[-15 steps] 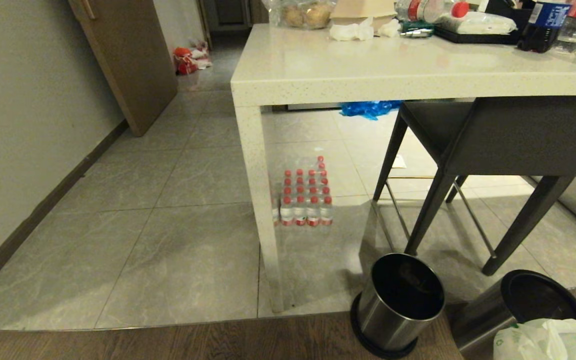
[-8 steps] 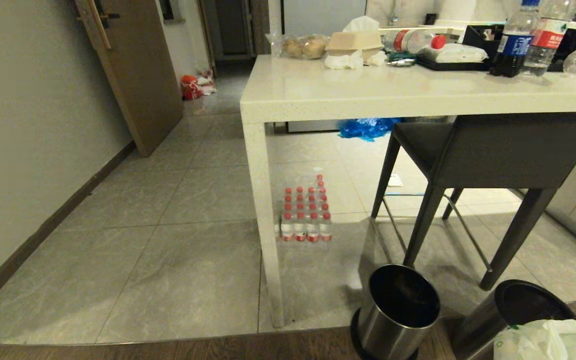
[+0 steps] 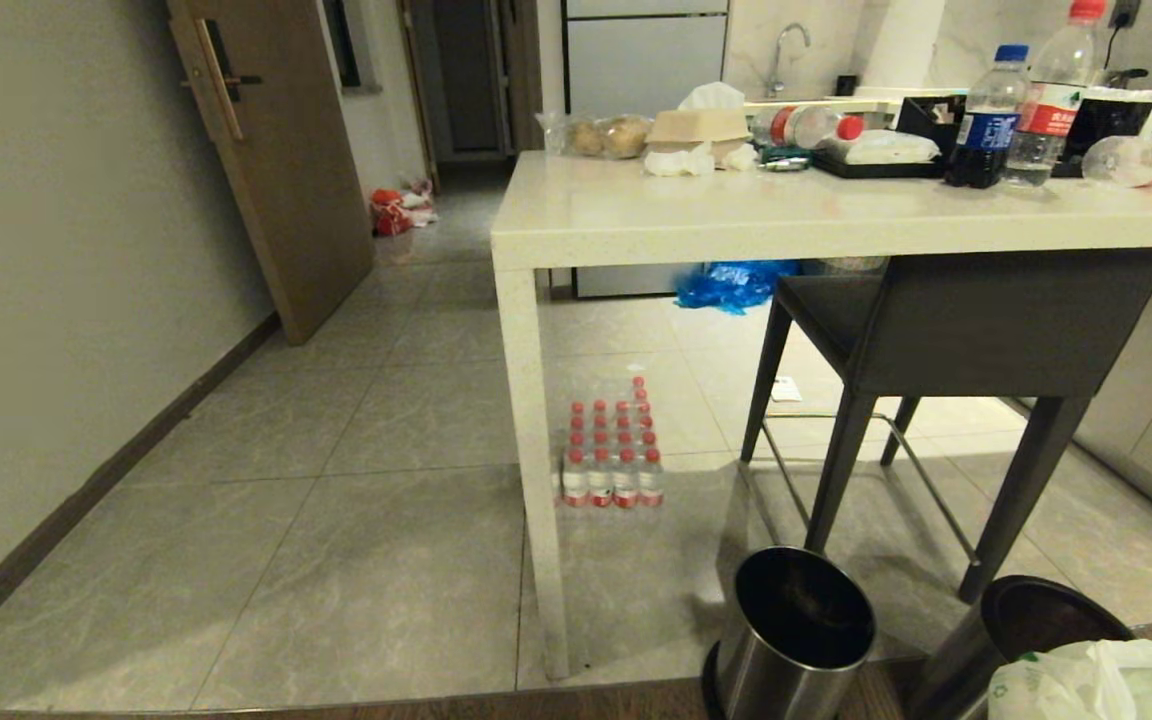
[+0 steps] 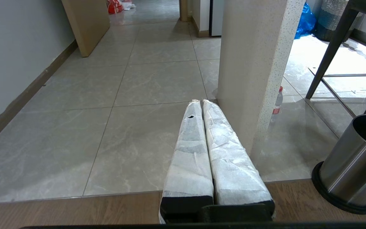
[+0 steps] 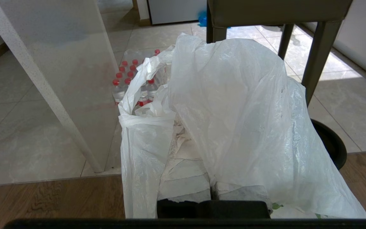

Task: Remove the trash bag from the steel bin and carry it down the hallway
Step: Put the trash bag at the door

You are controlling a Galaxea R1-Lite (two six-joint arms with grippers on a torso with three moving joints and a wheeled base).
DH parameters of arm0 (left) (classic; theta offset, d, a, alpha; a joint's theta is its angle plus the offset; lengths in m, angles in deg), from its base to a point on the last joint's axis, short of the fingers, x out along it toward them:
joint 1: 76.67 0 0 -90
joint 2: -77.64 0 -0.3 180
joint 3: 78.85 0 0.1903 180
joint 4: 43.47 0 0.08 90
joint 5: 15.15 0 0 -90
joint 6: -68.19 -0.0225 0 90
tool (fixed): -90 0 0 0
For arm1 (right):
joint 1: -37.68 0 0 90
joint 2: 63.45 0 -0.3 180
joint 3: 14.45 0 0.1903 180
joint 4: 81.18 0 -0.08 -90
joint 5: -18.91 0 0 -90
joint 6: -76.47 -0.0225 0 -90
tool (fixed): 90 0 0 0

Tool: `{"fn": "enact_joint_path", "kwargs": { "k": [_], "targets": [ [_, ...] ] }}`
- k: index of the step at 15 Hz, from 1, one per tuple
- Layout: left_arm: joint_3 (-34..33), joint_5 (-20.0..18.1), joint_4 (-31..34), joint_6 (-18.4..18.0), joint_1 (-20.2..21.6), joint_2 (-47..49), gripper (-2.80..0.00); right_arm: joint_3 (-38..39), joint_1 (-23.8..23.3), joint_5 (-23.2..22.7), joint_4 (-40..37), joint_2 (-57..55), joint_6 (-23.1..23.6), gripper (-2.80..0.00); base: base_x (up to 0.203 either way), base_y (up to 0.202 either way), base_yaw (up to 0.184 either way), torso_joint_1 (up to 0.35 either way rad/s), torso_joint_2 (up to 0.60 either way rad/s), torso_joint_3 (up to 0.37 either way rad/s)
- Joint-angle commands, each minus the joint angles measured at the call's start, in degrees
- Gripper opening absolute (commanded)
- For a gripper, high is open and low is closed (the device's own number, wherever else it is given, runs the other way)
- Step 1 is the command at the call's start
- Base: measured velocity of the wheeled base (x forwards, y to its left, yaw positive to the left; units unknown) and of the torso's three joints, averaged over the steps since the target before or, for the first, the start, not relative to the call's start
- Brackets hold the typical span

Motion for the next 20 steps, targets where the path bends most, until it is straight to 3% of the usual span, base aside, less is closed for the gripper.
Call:
{"fn": "enact_joint_path", "kwargs": {
  "k": [1,6,20],
  "targets": [
    [-0.1,0.1,0.0,0.1,0.0,0.0,-2.80,0.0,0.0,0.0,0.0,-0.1,0.0,-2.80,0.000,0.000,0.000,0.000,0.00,0.000],
    [-0.1,0.1,0.1,0.3,0.0,0.1,-2.80,0.0,0.0,0.0,0.0,-0.1,0.0,-2.80,0.000,0.015,-0.001,0.000,0.00,0.001],
    [-0.1,0.1,0.1,0.5,0.0,0.1,-2.80,0.0,0.0,0.0,0.0,-0.1,0.0,-2.80,0.000,0.188,-0.001,0.002,0.00,0.003]
  ]
}}
